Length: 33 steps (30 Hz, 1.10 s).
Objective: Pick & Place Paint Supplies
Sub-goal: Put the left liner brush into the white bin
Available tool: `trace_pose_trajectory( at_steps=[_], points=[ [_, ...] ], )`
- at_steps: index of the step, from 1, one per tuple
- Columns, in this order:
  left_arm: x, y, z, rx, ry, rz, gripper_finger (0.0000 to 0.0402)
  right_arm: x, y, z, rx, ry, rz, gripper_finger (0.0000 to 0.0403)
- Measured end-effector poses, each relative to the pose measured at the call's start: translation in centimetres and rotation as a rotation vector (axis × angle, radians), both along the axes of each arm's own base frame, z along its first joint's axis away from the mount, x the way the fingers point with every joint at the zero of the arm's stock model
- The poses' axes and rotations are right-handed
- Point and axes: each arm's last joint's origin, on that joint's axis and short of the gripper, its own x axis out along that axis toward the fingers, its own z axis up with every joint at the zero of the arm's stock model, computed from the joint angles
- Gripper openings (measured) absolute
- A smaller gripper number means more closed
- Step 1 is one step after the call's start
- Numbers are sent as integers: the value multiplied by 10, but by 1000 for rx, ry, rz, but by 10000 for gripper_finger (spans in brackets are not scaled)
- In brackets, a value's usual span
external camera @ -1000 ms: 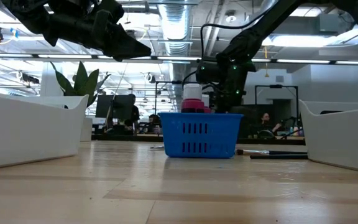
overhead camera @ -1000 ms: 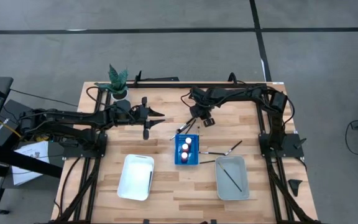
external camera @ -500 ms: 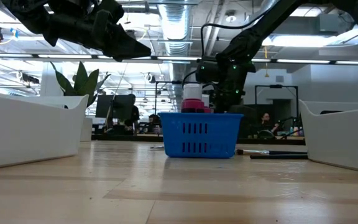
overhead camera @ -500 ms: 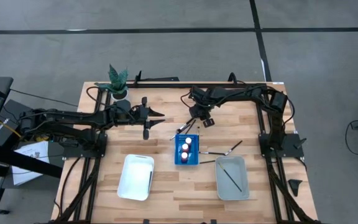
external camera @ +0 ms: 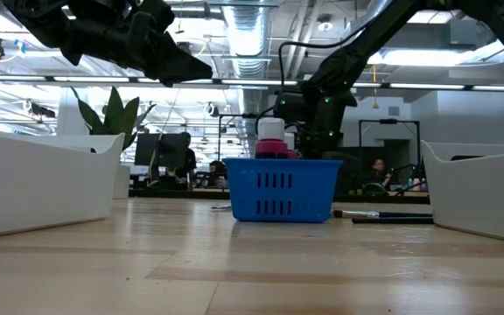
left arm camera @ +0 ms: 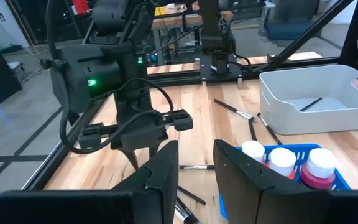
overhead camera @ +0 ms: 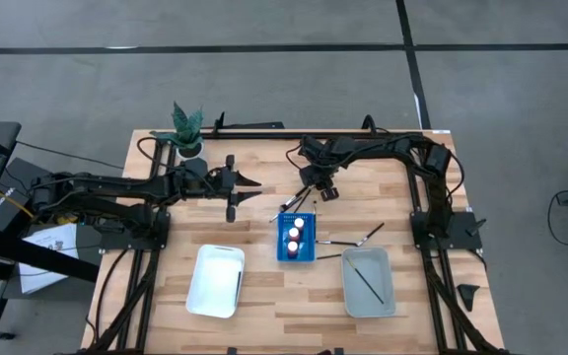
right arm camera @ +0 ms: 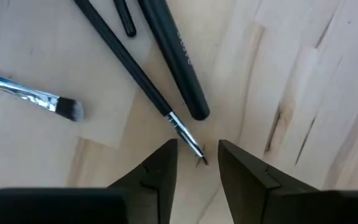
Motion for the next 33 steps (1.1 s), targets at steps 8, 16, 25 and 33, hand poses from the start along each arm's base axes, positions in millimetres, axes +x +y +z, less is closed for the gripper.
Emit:
trace_pose_trajectory(
  at_steps=[8, 16, 25, 33],
  points=[
    [0, 0, 0, 0, 0, 0, 94, -3, 5, -1, 67, 35, -34, 72],
    [0, 0, 0, 0, 0, -1, 94, -6, 6, -5, 115, 65, -111, 12],
    [0, 0, 0, -1, 1, -1, 94, -14, 20, -7, 171, 191, -112, 3],
    [0, 0, -2, -5, 19, -1, 94, -16, 46, -1, 224, 267, -111, 0]
  ],
)
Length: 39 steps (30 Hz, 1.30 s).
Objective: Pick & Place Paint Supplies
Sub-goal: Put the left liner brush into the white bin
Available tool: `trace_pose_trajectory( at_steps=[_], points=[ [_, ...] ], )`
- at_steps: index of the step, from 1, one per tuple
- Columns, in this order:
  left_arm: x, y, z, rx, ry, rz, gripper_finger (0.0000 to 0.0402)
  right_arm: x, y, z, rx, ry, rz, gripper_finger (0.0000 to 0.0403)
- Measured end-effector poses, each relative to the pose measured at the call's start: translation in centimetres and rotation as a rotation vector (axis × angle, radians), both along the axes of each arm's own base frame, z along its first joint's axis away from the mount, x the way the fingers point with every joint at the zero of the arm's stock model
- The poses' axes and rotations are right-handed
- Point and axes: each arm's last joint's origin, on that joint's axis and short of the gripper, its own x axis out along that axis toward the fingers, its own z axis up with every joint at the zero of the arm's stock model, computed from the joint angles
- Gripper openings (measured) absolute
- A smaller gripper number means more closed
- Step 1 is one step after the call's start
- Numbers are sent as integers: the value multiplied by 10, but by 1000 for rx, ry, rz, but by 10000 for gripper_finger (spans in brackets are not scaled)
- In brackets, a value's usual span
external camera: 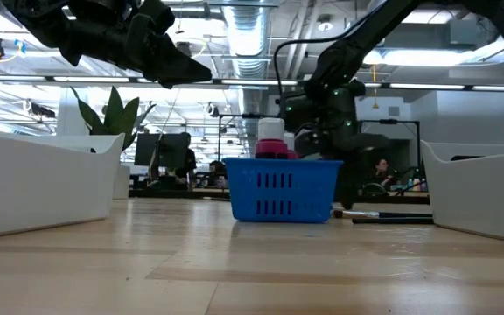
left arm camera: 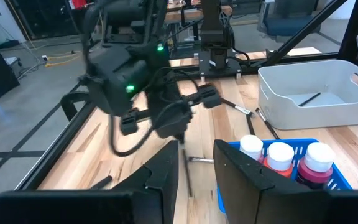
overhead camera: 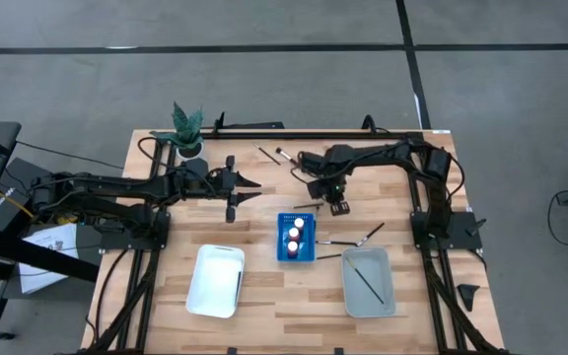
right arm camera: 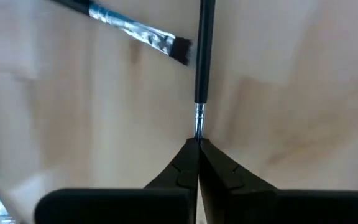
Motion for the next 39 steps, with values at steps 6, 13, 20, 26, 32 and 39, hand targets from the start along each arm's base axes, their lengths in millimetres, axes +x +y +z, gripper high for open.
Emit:
trace_pose_trajectory(
  at_steps=[6, 13, 20, 26, 32, 39],
  points=[
    [0, 0, 0, -1, 3, 0, 94, 0, 21, 38, 12, -104, -43, 0],
    [0, 0, -1, -3, 14, -1, 94, -10, 39, 80, -26, -190, -115, 0],
    [-1, -1, -3, -7, 18, -16, 94, -29, 60, 108, -42, -154, -237, 0],
    [-2, -2, -7, -11, 28, -20, 94, -59, 95, 100, -19, -93, -384, 0],
    [-1, -2, -4, -3, -4, -20, 94, -85, 136, 97, 15, -126, -531, 0],
    [-1, -2, -4, -1, -10, -20, 94, -106, 177, 110, -1, -174, -642, 0]
  ],
)
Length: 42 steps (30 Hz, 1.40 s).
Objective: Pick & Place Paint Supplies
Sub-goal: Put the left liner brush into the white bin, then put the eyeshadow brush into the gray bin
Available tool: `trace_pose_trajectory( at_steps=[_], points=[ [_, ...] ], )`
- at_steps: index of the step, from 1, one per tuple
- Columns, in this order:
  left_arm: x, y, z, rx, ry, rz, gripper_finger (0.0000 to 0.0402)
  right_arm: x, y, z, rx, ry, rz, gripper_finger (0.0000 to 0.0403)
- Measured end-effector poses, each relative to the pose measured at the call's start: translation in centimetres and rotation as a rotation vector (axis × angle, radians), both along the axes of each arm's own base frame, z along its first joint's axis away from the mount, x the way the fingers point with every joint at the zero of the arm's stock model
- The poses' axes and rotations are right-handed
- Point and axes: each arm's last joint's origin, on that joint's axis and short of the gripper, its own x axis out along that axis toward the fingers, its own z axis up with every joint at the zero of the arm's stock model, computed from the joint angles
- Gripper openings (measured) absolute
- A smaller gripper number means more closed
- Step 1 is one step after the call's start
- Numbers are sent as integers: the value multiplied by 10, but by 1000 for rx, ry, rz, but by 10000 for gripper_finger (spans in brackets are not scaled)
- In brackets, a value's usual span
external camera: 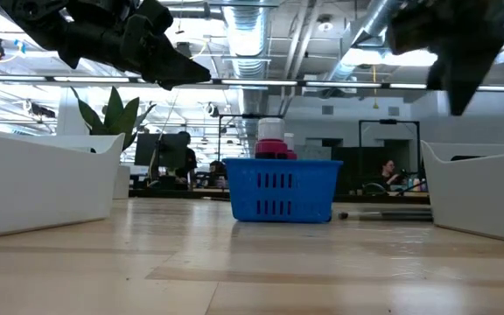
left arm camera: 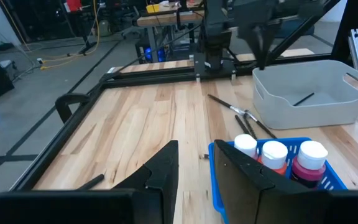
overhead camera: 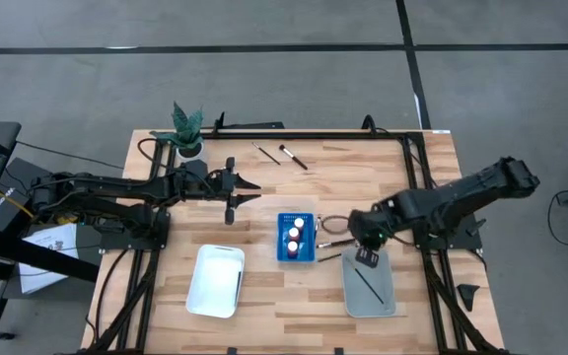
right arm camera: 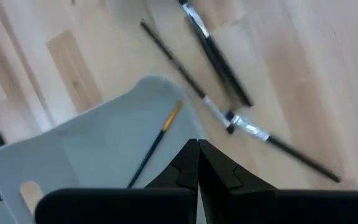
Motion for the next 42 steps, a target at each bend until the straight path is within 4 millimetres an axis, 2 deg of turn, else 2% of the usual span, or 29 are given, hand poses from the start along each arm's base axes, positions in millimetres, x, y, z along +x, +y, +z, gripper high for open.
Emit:
trace_pose_trajectory(
  at_steps=[5, 10, 17, 24, 28, 33, 38, 42],
  points=[
    [0, 0, 1, 3, -9, 0, 94, -8, 22, 0, -22, 2, -28, 0],
    [1, 0, 3, 9, -31, 0, 94, -9, 30, -1, -42, -23, -25, 0],
    [1, 0, 4, 12, -38, 1, 94, -3, 20, 0, -78, -47, 50, 0],
    [1, 0, 4, 16, -36, 1, 94, 16, -4, 4, -145, -179, 127, 4],
    [1, 0, 3, 15, -33, 1, 94, 25, -14, 6, -143, -242, 148, 30],
    [0, 0, 2, 13, -23, 1, 94, 36, -14, 0, -140, -258, 194, 81],
    [0, 0, 2, 25, -21, -1, 94, 53, -7, -18, -107, -218, 271, 120],
    [0, 0, 2, 28, -19, -2, 94, 68, 2, -35, -125, -168, 347, 129]
  ],
)
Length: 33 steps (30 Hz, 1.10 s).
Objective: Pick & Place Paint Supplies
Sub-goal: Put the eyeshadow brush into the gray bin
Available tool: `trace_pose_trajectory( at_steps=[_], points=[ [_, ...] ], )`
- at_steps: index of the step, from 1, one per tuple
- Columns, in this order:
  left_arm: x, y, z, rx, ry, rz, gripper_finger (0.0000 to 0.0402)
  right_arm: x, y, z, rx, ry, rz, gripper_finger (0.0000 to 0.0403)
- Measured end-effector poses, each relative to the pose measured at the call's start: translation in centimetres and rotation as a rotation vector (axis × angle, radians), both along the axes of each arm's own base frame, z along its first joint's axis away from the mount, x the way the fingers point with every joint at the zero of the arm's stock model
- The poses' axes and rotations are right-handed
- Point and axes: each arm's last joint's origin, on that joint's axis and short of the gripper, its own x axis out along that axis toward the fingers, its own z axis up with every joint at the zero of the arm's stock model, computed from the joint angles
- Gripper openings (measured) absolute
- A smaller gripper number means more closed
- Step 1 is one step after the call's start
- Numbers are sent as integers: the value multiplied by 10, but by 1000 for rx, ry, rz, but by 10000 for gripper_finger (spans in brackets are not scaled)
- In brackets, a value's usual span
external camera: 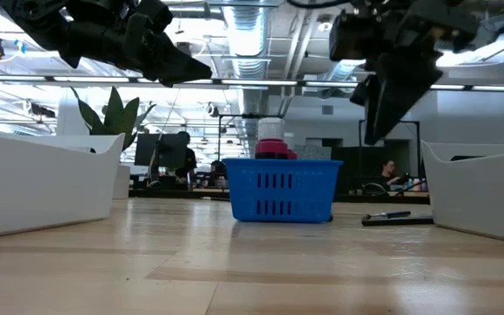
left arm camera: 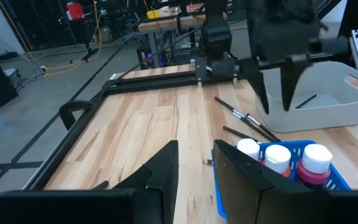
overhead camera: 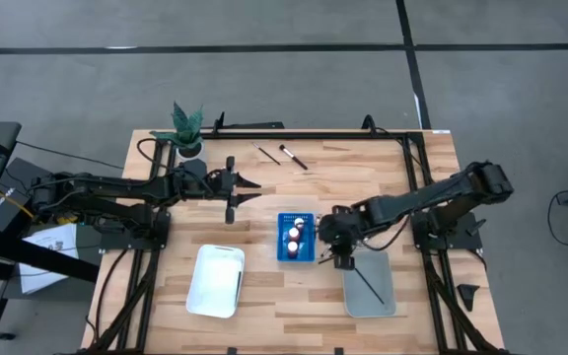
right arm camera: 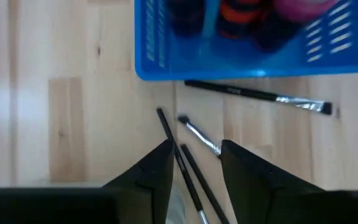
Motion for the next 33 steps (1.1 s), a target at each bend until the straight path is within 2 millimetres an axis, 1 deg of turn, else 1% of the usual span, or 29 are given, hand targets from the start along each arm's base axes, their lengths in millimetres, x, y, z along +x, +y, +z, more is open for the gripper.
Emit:
trace_pose_trajectory(
  at_steps=[7, 18, 23, 27, 33],
  points=[
    [0, 0, -1, -1, 6, 1, 94, 20, 9, -17, -41, 59, 87, 122],
    [1, 0, -2, 0, 12, 1, 94, 30, 14, -48, -81, 139, 167, 122],
    [1, 0, -2, 0, 12, 0, 94, 34, 14, -59, -87, 155, 186, 122],
    [1, 0, -2, 0, 11, 0, 94, 36, 15, -64, -91, 156, 196, 122],
    [1, 0, -2, 0, 12, 0, 94, 37, 15, -63, -91, 134, 205, 122]
  ],
)
